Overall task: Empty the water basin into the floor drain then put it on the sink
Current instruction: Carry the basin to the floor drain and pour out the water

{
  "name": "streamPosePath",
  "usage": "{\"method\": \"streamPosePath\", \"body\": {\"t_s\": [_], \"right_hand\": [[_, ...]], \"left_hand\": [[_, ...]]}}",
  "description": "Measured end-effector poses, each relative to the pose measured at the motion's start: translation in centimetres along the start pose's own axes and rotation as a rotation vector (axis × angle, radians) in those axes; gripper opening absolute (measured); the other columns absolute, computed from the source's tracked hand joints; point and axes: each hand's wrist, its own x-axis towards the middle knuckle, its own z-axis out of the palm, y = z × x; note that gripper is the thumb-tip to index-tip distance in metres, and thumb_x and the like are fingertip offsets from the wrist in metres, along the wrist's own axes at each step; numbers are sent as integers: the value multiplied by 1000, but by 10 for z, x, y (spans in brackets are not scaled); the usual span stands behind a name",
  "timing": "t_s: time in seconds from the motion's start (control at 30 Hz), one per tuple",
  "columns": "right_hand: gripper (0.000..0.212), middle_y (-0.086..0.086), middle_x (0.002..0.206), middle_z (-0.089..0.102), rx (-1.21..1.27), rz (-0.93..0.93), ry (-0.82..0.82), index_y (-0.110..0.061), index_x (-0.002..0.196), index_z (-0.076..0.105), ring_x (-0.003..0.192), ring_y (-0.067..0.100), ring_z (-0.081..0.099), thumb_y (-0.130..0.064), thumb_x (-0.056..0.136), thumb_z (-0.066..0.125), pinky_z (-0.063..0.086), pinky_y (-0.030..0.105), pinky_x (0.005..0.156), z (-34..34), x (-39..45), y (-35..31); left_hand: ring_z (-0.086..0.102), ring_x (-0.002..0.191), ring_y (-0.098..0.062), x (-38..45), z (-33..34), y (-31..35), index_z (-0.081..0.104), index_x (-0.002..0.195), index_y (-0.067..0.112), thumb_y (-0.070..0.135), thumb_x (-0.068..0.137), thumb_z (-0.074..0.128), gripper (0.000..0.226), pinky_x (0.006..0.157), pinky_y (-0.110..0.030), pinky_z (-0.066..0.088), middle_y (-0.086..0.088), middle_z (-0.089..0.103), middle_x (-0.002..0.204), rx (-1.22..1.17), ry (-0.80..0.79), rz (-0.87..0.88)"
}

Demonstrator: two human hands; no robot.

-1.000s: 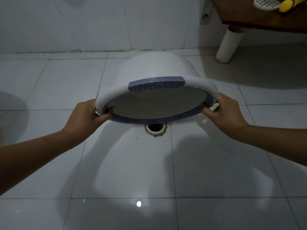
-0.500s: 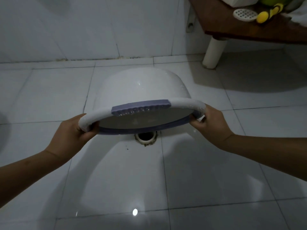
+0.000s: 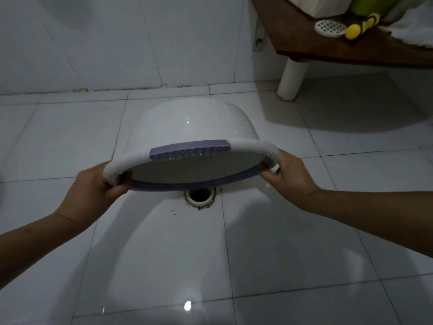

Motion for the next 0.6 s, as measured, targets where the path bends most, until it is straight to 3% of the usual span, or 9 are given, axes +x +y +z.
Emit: {"method": "streamPosePath", "body": {"t_s": [0.07, 0.17, 0.2, 0.3, 0.43, 0.53, 0.6], "right_hand": [[13, -19, 76, 59, 23, 25, -1, -41, 87, 53, 65, -11, 56, -30, 85, 59, 37, 5, 54, -2, 3, -4], [7, -21, 74, 61, 23, 59, -4, -40, 83, 52, 67, -5, 58, -34, 84, 56, 36, 8, 53, -2, 13, -9], [4, -18, 75, 62, 18, 69, -9, -35, 89, 55, 68, 0, 59, -32, 86, 55, 40, 15, 56, -2, 18, -10], [24, 3, 87, 65, 12, 125, -13, -10, 110, 56, 75, 18, 60, -29, 95, 53, 48, 31, 63, 0, 35, -16], [33, 6, 96, 60, 75, 226, 22, -6, 111, 51, 79, 19, 57, -37, 101, 45, 44, 27, 67, 4, 49, -27], [33, 3, 86, 57, 88, 290, 19, -10, 99, 50, 69, 12, 53, -43, 101, 44, 38, 20, 54, 9, 48, -28], [42, 5, 85, 61, 204, 370, 14, -9, 98, 56, 72, 19, 59, -50, 98, 45, 46, 24, 55, 13, 46, -27]], "left_hand": [[56, 57, -3, 3, 1, 0, 54, 69, 40, 10, 80, 79, 41, 50, -1, 38, 20, 57, 63, 3, 5, -46], [64, 57, -19, 14, 0, 2, 64, 70, 22, 25, 88, 73, 21, 48, -19, 44, 4, 64, 59, -18, -2, -118], [63, 57, -17, 19, 0, 3, 63, 70, 20, 28, 89, 71, 22, 47, -22, 43, 5, 63, 58, -15, -7, -120], [54, 52, -6, 37, -3, 8, 53, 67, 29, 37, 93, 66, 30, 47, -19, 35, 13, 57, 56, 6, -24, -132], [58, 68, -2, 57, -4, 9, 61, 95, 21, 51, 97, 54, 31, 52, -18, 39, 14, 61, 75, -90, -17, -225], [58, 71, -6, 64, -1, 6, 62, 100, 16, 53, 99, 48, 40, 53, -22, 40, 4, 63, 81, -126, -19, -299], [60, 72, -14, 61, 9, 6, 60, 102, 11, 56, 99, 44, 48, 53, -26, 41, -4, 64, 85, -126, -85, -390]]}}
